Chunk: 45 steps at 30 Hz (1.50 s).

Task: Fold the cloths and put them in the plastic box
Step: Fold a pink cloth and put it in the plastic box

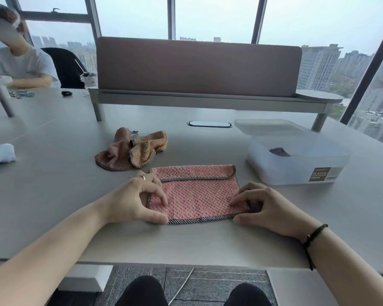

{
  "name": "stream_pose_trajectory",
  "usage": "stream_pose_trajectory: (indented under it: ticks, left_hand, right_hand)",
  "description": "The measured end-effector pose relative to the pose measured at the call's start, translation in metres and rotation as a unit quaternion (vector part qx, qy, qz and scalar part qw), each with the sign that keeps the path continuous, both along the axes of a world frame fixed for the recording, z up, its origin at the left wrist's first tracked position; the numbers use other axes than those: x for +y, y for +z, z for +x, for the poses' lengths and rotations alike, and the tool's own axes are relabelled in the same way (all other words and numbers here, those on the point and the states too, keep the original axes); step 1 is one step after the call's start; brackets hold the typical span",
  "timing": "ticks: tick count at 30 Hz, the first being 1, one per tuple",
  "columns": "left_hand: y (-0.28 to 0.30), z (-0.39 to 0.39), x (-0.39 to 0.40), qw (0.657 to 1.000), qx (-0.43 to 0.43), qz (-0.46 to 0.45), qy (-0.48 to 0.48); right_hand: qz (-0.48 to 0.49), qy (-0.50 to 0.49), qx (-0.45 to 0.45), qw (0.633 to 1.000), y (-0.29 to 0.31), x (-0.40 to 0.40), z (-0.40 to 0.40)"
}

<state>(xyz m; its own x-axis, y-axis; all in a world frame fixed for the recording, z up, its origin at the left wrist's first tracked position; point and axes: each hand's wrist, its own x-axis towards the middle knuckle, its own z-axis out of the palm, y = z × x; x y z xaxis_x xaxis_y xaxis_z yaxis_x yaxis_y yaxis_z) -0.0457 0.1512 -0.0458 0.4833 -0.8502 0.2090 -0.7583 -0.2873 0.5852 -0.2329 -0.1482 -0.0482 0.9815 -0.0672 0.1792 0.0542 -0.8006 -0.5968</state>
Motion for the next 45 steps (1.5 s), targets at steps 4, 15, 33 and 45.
stream_pose_trajectory:
  ticks: [4, 15, 33, 45]
  left_hand:
    - [-0.001, -0.001, -0.001, 0.999, -0.041, 0.024, 0.005]
    - [-0.011, 0.001, -0.006, 0.990, -0.007, -0.121, 0.071]
    - [-0.010, 0.010, -0.002, 0.985, -0.028, -0.158, 0.068]
    - [-0.006, 0.006, -0.005, 0.976, 0.051, -0.186, 0.103]
  right_hand:
    - [-0.020, -0.038, -0.051, 0.998, -0.008, 0.002, 0.004]
    - [0.032, -0.086, -0.067, 0.993, -0.008, 0.007, 0.008]
    - [0.185, -0.119, -0.106, 0.970, -0.007, 0.002, 0.002]
    - [0.313, -0.116, -0.152, 0.930, -0.006, -0.004, 0.004]
